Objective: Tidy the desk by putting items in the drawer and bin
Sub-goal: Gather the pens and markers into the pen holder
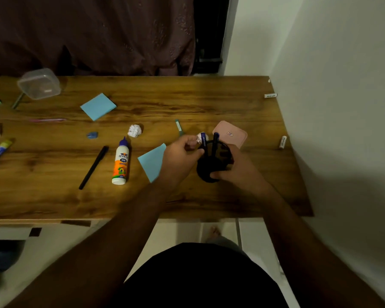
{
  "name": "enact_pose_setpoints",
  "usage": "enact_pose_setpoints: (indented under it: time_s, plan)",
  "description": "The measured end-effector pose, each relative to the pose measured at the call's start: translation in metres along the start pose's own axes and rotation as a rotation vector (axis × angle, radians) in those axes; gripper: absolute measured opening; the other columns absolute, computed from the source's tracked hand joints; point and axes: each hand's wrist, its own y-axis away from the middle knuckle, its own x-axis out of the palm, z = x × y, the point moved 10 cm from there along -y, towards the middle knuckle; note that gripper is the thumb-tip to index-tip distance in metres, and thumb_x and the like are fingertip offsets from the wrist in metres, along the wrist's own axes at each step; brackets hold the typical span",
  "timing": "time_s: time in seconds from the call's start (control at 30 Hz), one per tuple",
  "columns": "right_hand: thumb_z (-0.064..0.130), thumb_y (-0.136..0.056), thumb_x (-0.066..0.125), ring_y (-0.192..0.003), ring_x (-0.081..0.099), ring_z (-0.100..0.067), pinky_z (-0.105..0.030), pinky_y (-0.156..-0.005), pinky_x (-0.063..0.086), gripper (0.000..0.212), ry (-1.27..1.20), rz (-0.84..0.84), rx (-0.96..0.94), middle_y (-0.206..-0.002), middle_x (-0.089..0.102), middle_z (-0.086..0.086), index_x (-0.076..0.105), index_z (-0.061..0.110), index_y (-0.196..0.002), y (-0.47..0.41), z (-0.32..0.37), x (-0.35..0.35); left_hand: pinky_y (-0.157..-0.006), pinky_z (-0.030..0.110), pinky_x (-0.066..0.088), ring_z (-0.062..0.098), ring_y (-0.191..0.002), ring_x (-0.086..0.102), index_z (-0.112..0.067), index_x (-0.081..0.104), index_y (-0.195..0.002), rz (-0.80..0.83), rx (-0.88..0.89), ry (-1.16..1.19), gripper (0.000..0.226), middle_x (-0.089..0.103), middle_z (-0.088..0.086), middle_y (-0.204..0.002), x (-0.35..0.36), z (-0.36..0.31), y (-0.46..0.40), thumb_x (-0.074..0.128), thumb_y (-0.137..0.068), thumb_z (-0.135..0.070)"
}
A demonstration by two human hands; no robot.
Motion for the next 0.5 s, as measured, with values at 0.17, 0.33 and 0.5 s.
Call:
enact_pose_setpoints:
  time_s: [0.17, 0.33, 0.5]
  plan:
    - [0.026, -0.066, 0.088, -0.113, 0.055, -0.002, -0.027, -0.094, 0.048, 0.079, 0.052, -0.057, -0.035, -0.124, 0.059, 0.015, 0.047, 0.031, -0.133, -0.002, 0.014, 0.005, -0.095, 0.028, 0.051, 0.007, -0.11, 0.06, -0.018, 0.06, -0.127, 0.084, -0.046, 0.073, 0.041, 0.066, -0.007, -0.116, -0.012, 0.02, 0.019, 0.065, -0.089, -0.033]
    - [0.043, -0.062, 0.087, -0.11, 0.06, -0.003, -0.037, -0.095, 0.052, 0.076, 0.145, 0.071, -0.132, -0.119, 0.063, 0.015, 0.051, 0.031, -0.128, -0.031, 0.064, 0.038, -0.098, 0.031, 0.05, 0.007, -0.113, 0.06, -0.016, 0.056, -0.132, 0.042, -0.01, 0.2, 0.06, 0.066, -0.003, -0.12, -0.051, 0.028, 0.032, 0.068, -0.08, -0.045]
    - [0.045, -0.06, 0.087, -0.11, 0.06, -0.008, -0.035, -0.093, 0.052, 0.078, 0.206, 0.211, -0.242, -0.12, 0.062, 0.012, 0.05, 0.031, -0.127, -0.06, 0.114, 0.103, -0.101, 0.03, 0.048, 0.006, -0.121, 0.055, -0.024, 0.049, -0.136, -0.111, -0.036, 0.228, 0.074, 0.06, -0.009, -0.128, -0.118, 0.05, 0.047, 0.074, -0.071, -0.048]
